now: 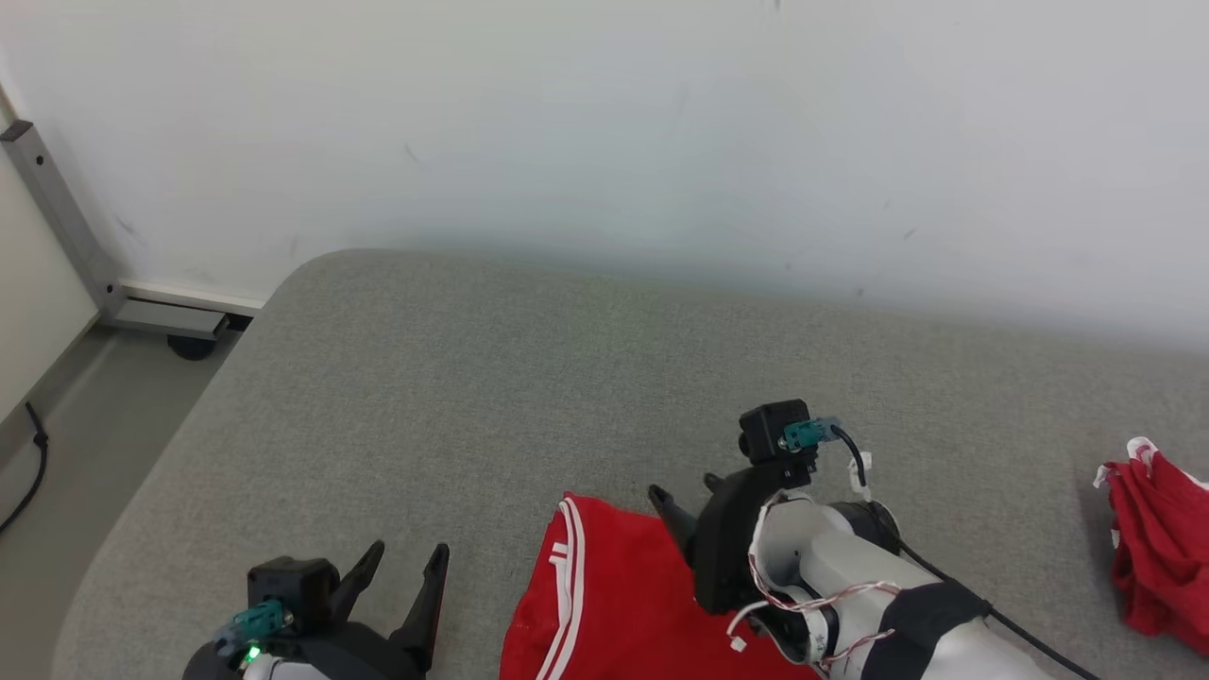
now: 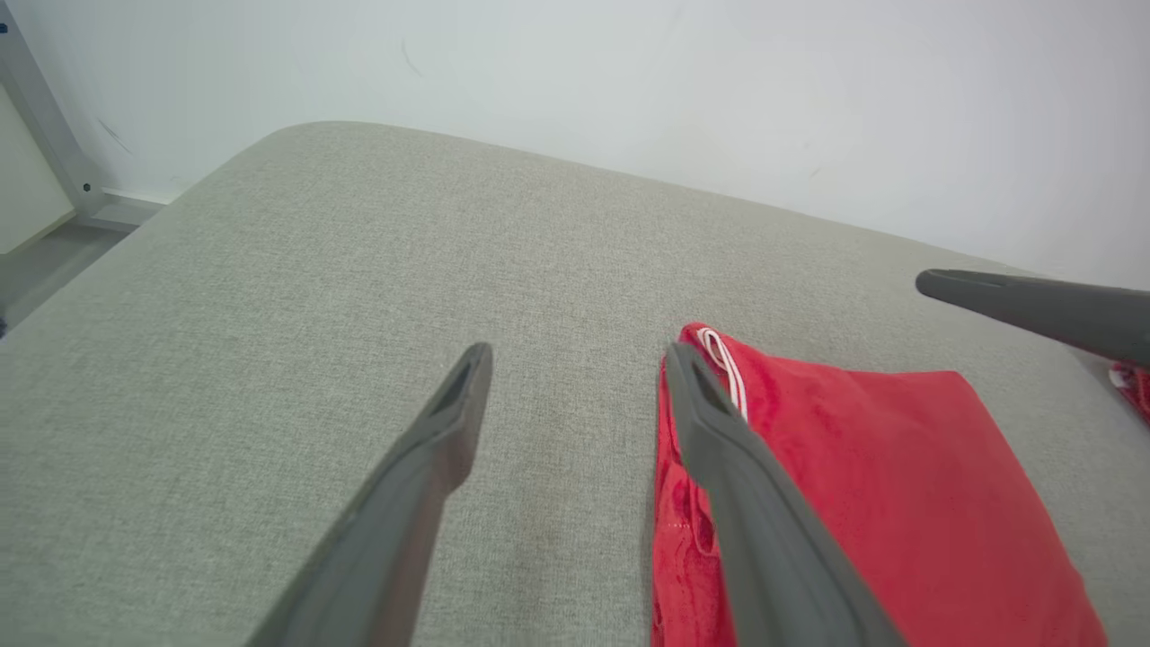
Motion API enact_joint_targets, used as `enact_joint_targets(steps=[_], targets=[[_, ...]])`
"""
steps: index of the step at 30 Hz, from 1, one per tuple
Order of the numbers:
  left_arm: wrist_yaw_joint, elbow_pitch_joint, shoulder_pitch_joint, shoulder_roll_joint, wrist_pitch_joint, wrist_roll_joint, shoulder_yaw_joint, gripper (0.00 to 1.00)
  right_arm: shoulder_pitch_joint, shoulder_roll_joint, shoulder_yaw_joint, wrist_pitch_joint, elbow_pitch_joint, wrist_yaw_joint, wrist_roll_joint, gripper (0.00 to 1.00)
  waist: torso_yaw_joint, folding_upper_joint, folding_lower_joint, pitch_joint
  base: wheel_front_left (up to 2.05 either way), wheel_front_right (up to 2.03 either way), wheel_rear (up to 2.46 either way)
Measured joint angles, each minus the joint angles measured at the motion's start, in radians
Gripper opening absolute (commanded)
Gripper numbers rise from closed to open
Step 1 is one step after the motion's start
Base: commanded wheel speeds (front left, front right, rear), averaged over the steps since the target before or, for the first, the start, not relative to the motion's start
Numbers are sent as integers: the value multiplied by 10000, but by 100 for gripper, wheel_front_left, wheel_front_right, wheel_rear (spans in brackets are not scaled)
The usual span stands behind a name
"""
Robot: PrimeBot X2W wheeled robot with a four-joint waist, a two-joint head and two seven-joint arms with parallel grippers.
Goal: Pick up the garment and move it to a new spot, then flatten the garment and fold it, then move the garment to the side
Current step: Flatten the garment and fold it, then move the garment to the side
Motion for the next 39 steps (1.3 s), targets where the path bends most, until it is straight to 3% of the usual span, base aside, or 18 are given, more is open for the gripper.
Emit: enact_joint_targets(steps=[4,13,23,39], targets=[[88,-33,312,100,-50,-27,77,100,284,-63,-125,-12,894,0,-639,100,-250,0,0,-90,0,0,0],[134,-345,484,134,-165,-27,209,100,1688,-803,-725,-681,1521,0,-1264,100,-763,0,0,-237,0,0,0],[184,-734,476,157,-155,4,190,100,2332,-571,-1484,-1137,1689,0,-1392,100,-1096,0,0,-4,0,0,0],[209,-742,420,130,15,15,115,100,2765,-295,-1584,-876,959,0,-1973,100,-1098,0,0,152,0,0,0]])
